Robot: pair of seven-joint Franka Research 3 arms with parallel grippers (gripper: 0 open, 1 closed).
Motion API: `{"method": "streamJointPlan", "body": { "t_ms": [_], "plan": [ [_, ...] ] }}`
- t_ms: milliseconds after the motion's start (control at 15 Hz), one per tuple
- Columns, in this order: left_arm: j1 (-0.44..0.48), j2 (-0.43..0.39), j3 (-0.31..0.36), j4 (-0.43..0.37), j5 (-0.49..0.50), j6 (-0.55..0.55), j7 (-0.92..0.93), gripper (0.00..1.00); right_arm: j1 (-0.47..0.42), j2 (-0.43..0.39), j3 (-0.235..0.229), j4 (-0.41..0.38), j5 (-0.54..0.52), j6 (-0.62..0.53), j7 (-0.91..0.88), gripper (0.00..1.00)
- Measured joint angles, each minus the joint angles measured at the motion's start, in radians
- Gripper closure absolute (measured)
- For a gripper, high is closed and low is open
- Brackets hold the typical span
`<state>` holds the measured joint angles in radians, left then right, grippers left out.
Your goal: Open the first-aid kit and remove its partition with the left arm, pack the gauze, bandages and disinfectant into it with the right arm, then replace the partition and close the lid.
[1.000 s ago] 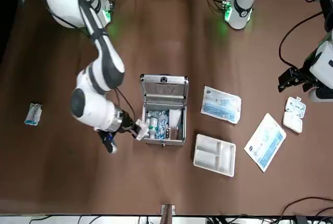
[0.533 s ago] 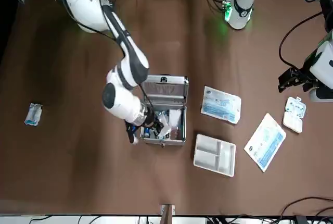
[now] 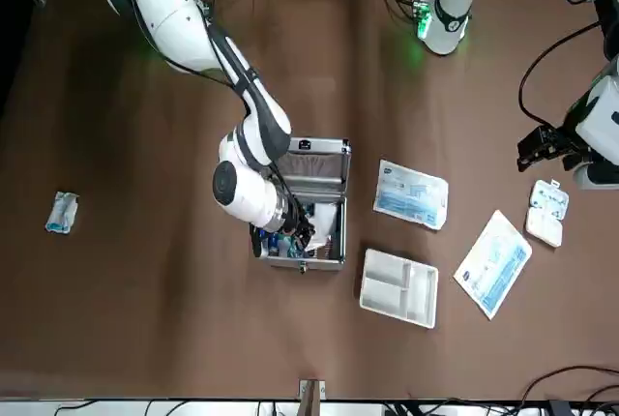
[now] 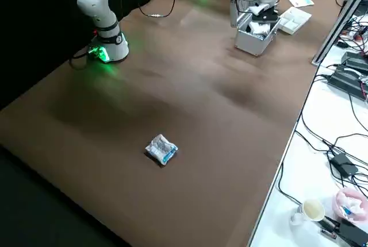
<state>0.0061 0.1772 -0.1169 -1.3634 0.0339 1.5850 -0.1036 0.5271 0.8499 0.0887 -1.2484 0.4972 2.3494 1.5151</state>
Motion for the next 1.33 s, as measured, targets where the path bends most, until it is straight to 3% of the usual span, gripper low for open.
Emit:
{"method": "streamJointPlan", "body": {
  "t_ms": [200,267,467,800,1067,1333],
  "plan": [
    [0.000,0.000,0.000,0.000,0.000,0.000,0.000,0.00,0.001,0.000,0.000,0.000,0.001,0.000,0.000,0.52],
    [0.000,0.000,0.000,0.000,0.000,0.000,0.000,0.00,0.001,0.000,-0.001,0.002,0.001,0.000,0.000,0.34],
    [0.000,0.000,0.000,0.000,0.000,0.000,0.000,0.00,-0.012,-0.003,-0.010,0.017,0.001,-0.020,-0.026,0.37],
    [-0.001,0.000,-0.001,0.000,0.000,0.000,0.000,0.00,-0.112,-0.028,-0.023,0.053,-0.022,-0.271,-0.206,0.38],
    [-0.001,0.000,-0.001,0.000,0.000,0.000,0.000,0.00,-0.233,-0.117,-0.028,0.068,-0.080,-0.421,-0.411,0.39],
    [-0.002,0.000,-0.002,0.000,0.000,0.000,0.000,0.00,-0.396,-0.209,-0.032,0.068,-0.125,-0.645,-0.733,0.39]
  ]
}}
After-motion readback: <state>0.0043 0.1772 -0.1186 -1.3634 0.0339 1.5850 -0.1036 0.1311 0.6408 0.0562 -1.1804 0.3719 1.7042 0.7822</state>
